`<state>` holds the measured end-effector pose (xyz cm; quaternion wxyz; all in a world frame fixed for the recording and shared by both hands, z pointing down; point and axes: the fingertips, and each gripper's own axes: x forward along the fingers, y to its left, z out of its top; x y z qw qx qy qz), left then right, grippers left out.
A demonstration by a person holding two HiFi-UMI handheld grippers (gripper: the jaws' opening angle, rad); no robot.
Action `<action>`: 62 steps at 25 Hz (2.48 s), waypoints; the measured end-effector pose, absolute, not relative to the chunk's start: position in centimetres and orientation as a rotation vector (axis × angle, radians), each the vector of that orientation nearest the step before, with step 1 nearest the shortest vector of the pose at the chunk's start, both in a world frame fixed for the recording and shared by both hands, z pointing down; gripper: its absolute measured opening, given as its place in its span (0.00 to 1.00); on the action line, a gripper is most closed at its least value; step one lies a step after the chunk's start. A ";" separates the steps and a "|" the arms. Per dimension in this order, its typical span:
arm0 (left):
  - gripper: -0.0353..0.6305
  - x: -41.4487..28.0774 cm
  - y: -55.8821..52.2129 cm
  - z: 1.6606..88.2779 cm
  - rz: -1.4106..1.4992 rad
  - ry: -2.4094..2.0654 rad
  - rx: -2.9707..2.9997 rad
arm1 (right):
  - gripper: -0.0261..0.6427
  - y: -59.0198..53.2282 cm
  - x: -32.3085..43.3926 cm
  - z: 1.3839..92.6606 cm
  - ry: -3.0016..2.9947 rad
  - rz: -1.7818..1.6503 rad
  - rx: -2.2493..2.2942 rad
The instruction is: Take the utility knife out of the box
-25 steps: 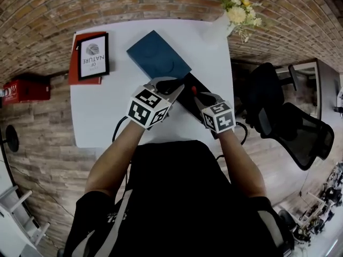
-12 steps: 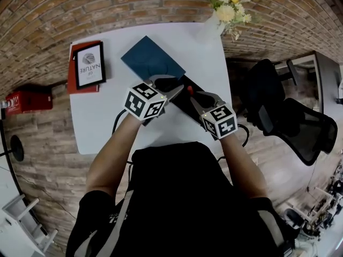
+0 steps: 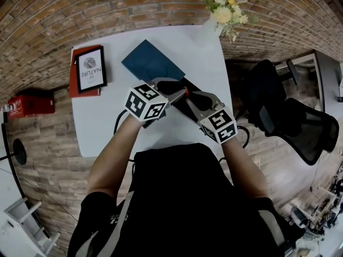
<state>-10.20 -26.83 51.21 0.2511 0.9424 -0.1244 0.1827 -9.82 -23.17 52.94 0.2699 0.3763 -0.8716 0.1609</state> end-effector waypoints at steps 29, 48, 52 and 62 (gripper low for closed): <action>0.08 -10.7 -25.8 48.8 0.335 -0.239 2.541 | 0.20 -22.9 -11.4 51.9 -2.365 0.278 1.014; 0.09 -12.2 -23.3 46.9 0.305 -0.141 2.578 | 0.13 -21.7 -13.7 51.3 -2.364 0.230 0.993; 0.09 -12.5 -22.5 47.1 0.324 -0.099 2.590 | 0.12 -21.0 -13.9 51.3 -2.358 0.222 0.972; 0.06 -12.7 -18.9 47.4 0.472 0.020 2.692 | 0.12 -19.0 -13.0 50.1 -2.352 0.167 0.934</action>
